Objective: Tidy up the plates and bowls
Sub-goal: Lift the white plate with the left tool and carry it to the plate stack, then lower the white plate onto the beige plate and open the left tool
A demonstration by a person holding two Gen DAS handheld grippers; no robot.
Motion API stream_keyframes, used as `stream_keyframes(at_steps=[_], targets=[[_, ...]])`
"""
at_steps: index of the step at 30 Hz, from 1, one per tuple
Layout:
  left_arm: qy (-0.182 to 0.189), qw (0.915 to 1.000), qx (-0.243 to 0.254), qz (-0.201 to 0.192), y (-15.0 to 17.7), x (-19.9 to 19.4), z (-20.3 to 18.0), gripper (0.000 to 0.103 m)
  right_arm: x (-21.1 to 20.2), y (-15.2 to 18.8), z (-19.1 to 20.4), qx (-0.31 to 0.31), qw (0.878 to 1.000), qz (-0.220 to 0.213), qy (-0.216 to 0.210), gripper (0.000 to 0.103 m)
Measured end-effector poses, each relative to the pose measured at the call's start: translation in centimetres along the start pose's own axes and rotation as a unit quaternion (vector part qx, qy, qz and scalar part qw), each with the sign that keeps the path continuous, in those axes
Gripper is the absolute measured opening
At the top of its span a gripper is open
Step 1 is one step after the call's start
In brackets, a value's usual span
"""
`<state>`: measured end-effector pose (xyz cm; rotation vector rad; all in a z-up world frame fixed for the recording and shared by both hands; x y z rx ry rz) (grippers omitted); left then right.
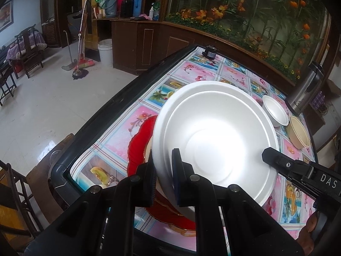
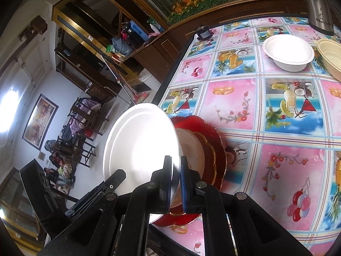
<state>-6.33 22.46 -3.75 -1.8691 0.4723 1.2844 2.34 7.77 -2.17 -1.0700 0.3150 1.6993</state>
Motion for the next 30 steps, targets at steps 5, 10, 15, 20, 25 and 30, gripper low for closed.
stream_keyframes(at_steps=[5, 10, 15, 20, 25, 30], targets=[[0.003, 1.0, -0.002, 0.001, 0.0, 0.0, 0.3, 0.011, 0.4, 0.0, 0.3, -0.004, 1.0, 0.002, 0.006, 0.007], [0.004, 1.0, -0.001, -0.007, -0.4, -0.5, 0.2, 0.011, 0.4, -0.2, 0.6, -0.008, 1.0, 0.001, 0.009, 0.007], [0.001, 0.9999, -0.003, -0.01, -0.7, -0.5, 0.4, 0.011, 0.1, -0.6, 1.3, -0.017, 1.0, -0.006, 0.013, 0.007], [-0.007, 0.9999, -0.006, 0.006, -0.9, 0.9, 0.7, 0.011, 1.2, -1.0, 1.0, -0.013, 1.0, 0.004, 0.017, 0.007], [-0.012, 0.9997, -0.004, 0.021, -0.5, 2.1, 0.9, 0.011, 2.7, -0.8, 0.1, -0.005, 1.0, 0.02, 0.023, 0.007], [-0.014, 0.9995, -0.003, 0.029, -0.2, 2.5, 1.0, 0.011, 3.3, -0.7, -0.3, 0.0, 0.999, 0.029, 0.026, 0.007]])
Point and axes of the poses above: each gripper's, at about its wrist camera, not at the fingertips, and x roughly the way its jaws point, z to its left, y to its underside, the point moved 4 cm from there along x, roughly the way its jaws point, and after that the axes turned 15 degrees about z, right-handed, at the moved point
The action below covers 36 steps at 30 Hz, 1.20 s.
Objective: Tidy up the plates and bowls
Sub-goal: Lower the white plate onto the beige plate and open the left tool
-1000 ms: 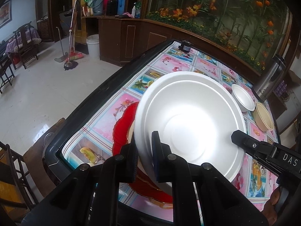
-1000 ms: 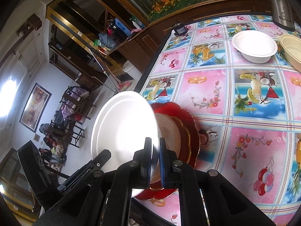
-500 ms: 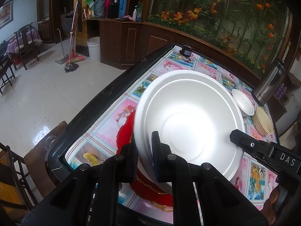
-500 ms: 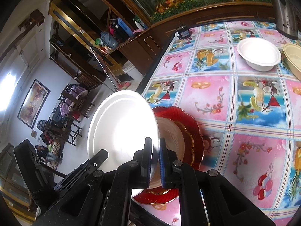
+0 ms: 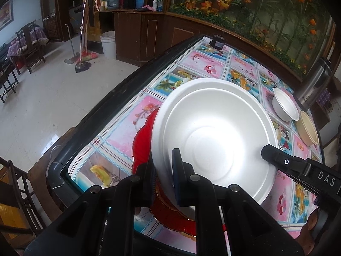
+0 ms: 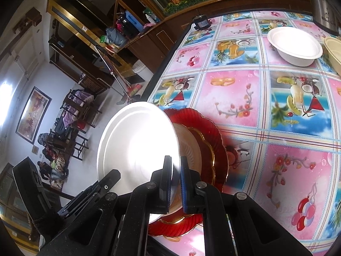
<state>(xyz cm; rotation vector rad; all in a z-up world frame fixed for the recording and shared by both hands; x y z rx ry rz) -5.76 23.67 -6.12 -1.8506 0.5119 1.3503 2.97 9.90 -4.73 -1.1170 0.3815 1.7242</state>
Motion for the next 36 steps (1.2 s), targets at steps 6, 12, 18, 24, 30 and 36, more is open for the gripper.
stream_keyframes(at_steps=[6, 12, 18, 24, 30, 36], targets=[[-0.002, 1.0, 0.002, 0.003, 0.1, 0.1, 0.1, 0.012, 0.2, 0.0, -0.2, 0.003, 1.0, 0.004, 0.003, 0.007], [-0.004, 1.0, 0.002, 0.007, 0.3, 0.3, 0.2, 0.012, 0.6, 0.1, -0.4, 0.003, 1.0, 0.007, 0.005, 0.007], [-0.001, 0.9999, 0.001, 0.013, 0.4, 0.4, 0.3, 0.012, 0.9, 0.1, -0.5, 0.005, 1.0, 0.01, 0.006, 0.007], [-0.001, 0.9999, 0.001, 0.016, 0.5, 0.4, 0.2, 0.013, 1.0, 0.3, -0.5, 0.007, 1.0, 0.013, 0.004, 0.008], [-0.003, 1.0, -0.002, 0.004, 0.6, -0.4, 0.3, 0.05, 1.2, 0.3, -0.7, 0.017, 1.0, 0.021, -0.005, 0.014], [-0.016, 0.9995, -0.011, -0.025, 0.6, -1.9, 0.8, 0.062, 0.3, 0.5, -0.5, 0.022, 1.0, 0.011, -0.015, 0.049]])
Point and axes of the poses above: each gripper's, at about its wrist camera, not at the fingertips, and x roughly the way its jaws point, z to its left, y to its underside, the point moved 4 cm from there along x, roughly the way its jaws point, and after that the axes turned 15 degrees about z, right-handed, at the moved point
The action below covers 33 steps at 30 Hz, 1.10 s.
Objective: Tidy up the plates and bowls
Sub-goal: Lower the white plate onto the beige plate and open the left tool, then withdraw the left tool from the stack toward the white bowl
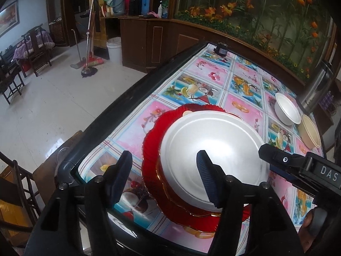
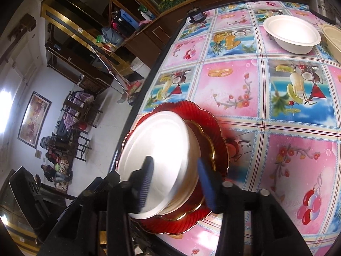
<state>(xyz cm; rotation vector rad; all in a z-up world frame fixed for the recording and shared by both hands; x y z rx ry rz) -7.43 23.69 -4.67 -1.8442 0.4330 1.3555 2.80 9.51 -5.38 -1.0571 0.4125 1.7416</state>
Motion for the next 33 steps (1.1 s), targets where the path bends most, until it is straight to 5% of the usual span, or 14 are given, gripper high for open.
stream_keyframes(at_steps=[9, 21, 33], targets=[[-0.006, 0.9998, 0.001, -0.019, -0.4, -1.4, -0.7, 0.069, -2.6, 0.2, -0.2, 0.009, 0.999, -0.033, -0.016, 0.072], [0.007, 0.9971, 0.071, -0.028, -1.8, -2.8, -7.5, 0.076, -6.9, 0.0, -5.2, 0.083, 0.993, -0.067, -0.053, 0.101], [0.033, 0.9889, 0.144, 0.012, -2.8, -0.9, -17.8, 0.076, -11.5, -0.7, -13.6, 0.166, 0.979, -0.105, -0.052, 0.102]])
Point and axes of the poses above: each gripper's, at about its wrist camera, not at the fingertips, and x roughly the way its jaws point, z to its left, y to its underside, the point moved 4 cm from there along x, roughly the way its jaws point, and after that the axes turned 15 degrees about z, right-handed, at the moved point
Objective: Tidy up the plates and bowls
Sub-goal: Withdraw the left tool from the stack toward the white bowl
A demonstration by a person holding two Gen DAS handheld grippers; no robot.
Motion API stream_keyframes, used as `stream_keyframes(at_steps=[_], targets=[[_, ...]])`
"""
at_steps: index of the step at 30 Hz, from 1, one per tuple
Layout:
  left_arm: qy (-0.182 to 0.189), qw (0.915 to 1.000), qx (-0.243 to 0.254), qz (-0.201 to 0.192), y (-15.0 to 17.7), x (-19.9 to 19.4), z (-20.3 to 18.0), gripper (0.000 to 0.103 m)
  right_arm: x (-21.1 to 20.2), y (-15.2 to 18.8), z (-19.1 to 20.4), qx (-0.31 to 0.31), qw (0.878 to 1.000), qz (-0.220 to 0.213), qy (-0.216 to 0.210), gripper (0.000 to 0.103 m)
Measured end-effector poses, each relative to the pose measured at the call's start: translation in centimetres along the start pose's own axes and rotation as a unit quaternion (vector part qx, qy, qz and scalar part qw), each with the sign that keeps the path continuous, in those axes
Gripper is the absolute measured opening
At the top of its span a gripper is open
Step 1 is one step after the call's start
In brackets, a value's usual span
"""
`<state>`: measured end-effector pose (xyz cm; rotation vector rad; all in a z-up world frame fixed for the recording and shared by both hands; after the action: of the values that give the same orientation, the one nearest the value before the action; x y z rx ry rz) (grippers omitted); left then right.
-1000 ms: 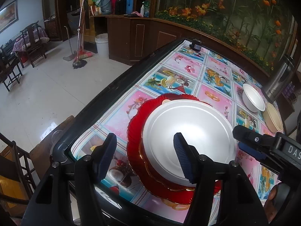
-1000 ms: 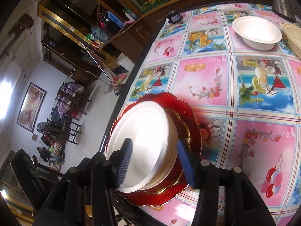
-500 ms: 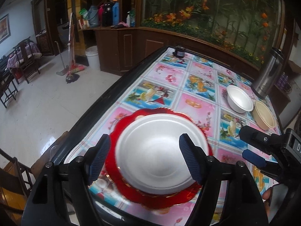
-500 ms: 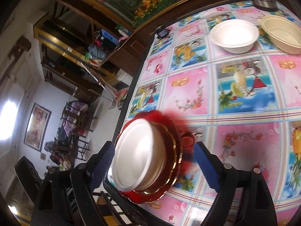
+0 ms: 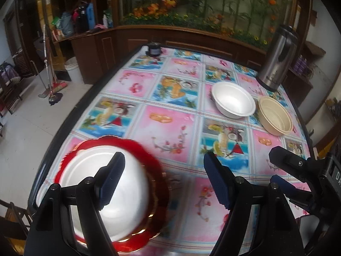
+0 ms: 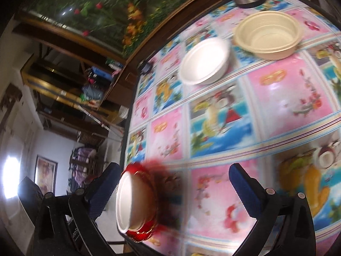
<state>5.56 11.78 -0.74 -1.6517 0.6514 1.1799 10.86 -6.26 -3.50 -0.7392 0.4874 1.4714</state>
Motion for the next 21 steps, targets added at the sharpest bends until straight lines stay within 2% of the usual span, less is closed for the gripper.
stream_keyframes(at_steps=[4, 9, 15, 21], targets=[[0.014, 0.9995, 0.002, 0.029, -1.3, 1.8, -2.4, 0.076, -1.1, -1.4, -2.3, 0.022, 1.0, -0.008, 0.0, 0.102], [0.013, 0.9991, -0.006, 0.04, -3.2, 3.7, -4.6, 0.076, -2.6, -3.5, -4.6, 0.048, 0.999, -0.019, -0.006, 0.102], [0.014, 0.9983, -0.029, 0.049, -5.7, 5.6, -6.1, 0.076, -3.7, -5.9, -5.6, 0.06, 0.997, -0.027, -0.032, 0.102], [0.008, 0.9967, -0.057, 0.057, -8.1, 8.4, -7.0, 0.076, -2.4, -9.1, -5.5, 0.065, 0.997, -0.017, -0.047, 0.099]])
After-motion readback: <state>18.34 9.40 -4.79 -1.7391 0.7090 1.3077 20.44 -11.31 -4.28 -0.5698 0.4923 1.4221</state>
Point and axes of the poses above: each gripper's, at about its wrist camera, not at the fingertips, and x roughly the way its jaws point, z to its left, y to its underside, the point moved 4 cm from there along x, roughly the way its jaws point, and after that the axes turned 15 degrees about z, right-handed, at the moved point
